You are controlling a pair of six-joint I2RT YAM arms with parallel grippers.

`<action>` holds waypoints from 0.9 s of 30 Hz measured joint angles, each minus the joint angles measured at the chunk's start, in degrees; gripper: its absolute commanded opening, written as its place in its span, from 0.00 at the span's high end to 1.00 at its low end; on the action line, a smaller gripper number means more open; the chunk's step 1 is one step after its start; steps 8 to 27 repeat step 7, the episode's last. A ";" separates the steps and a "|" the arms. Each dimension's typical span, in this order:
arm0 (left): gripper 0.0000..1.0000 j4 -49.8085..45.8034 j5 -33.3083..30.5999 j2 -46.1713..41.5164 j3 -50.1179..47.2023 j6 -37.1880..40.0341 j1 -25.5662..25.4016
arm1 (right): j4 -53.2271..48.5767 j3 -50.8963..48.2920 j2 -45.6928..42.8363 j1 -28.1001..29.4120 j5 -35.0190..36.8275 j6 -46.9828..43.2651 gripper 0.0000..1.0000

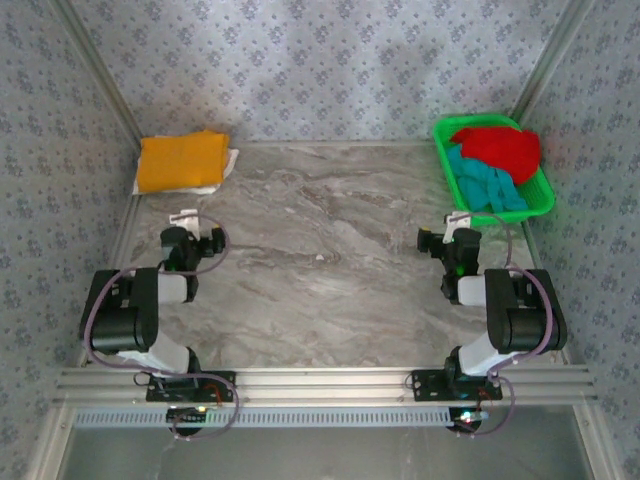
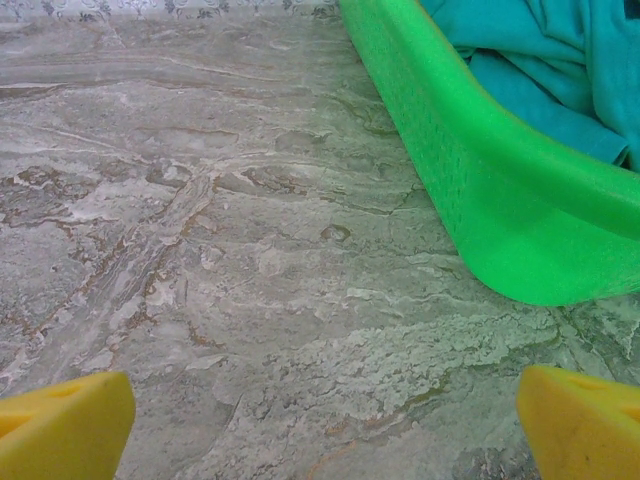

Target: Fold and stack the t-shirts

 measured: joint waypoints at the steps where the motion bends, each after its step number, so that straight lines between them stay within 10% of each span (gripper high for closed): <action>1: 0.02 0.00 0.00 0.00 0.13 0.00 0.02 | 0.00 0.07 0.00 -0.04 0.00 0.00 0.00; 27: 0.02 -0.70 0.00 0.00 0.13 -0.39 0.00 | -0.02 0.17 0.00 -0.28 -0.15 0.00 0.00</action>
